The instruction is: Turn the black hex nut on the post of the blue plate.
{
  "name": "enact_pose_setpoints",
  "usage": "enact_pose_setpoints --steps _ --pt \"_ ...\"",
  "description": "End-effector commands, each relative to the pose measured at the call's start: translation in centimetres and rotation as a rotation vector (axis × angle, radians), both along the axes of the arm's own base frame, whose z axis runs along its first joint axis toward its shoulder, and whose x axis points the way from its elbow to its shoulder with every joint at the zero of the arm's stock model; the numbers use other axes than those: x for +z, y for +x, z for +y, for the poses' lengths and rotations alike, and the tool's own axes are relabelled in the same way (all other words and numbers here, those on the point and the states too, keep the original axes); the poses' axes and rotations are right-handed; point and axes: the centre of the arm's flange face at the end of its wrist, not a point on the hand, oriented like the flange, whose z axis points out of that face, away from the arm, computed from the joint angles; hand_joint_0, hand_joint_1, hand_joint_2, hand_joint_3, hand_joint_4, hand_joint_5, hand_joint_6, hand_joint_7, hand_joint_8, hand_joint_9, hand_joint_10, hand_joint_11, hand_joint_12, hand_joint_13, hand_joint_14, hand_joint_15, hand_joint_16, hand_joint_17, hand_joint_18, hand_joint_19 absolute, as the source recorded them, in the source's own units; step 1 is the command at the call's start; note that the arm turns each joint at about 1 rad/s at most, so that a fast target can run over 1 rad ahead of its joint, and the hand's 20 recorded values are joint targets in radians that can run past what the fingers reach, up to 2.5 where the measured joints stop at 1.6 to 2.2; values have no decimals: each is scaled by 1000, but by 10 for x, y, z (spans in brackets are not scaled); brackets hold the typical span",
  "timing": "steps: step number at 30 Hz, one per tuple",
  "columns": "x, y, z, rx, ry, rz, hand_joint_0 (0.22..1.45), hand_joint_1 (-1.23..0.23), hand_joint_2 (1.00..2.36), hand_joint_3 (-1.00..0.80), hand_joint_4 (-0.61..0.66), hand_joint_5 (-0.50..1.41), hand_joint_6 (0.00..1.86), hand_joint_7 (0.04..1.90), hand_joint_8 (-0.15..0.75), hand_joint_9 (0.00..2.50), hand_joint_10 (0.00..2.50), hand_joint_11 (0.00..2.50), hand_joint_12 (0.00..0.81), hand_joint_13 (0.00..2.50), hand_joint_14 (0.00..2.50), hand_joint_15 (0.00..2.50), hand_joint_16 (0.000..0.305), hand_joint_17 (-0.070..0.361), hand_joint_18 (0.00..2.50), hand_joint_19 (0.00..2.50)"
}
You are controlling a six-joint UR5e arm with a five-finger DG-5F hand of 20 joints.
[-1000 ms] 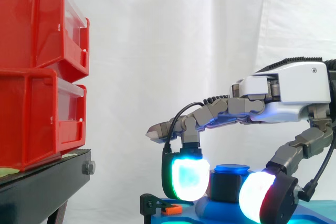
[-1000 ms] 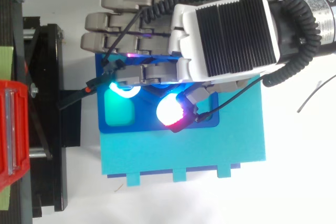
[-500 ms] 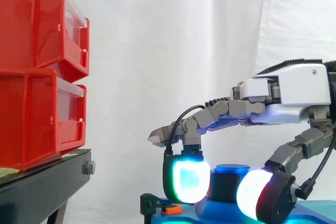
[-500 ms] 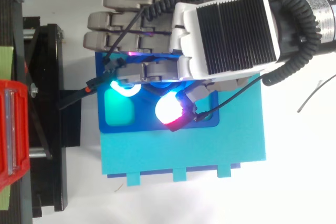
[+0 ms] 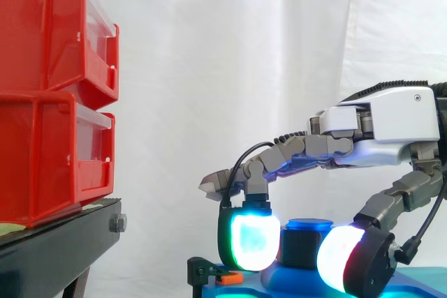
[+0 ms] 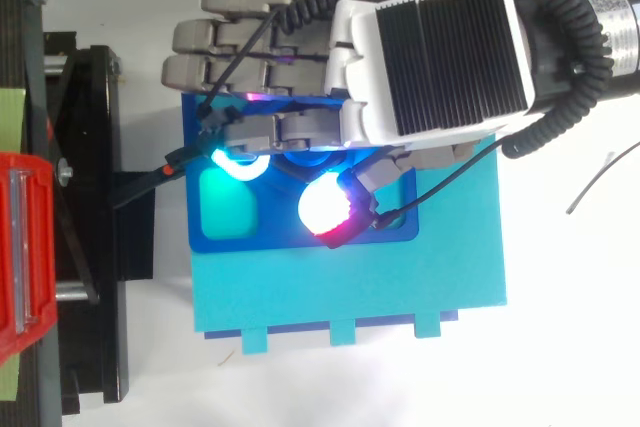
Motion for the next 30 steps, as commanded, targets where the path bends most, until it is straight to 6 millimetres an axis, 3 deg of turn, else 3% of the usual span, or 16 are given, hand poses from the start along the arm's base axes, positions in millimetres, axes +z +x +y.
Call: enact_pose_setpoints --steps 1,16,21,30 --pt "0 0 -1 -1 0 1 639 -779 1011 -370 189 -200 500 1147 221 215 0 0 339 247 0 0 50 112 152 0" --pt "0 0 -2 -2 0 -4 641 -779 1010 -376 189 -199 500 1148 220 220 0 0 338 250 0 0 49 111 162 0" --pt "0 0 -2 -1 1 -5 546 -746 1005 -449 193 -218 502 1061 223 201 2 0 344 225 0 0 51 115 124 1" --pt "3 2 2 6 3 -14 488 -628 1001 -491 169 -242 502 947 220 119 0 22 353 147 0 28 54 122 7 70"
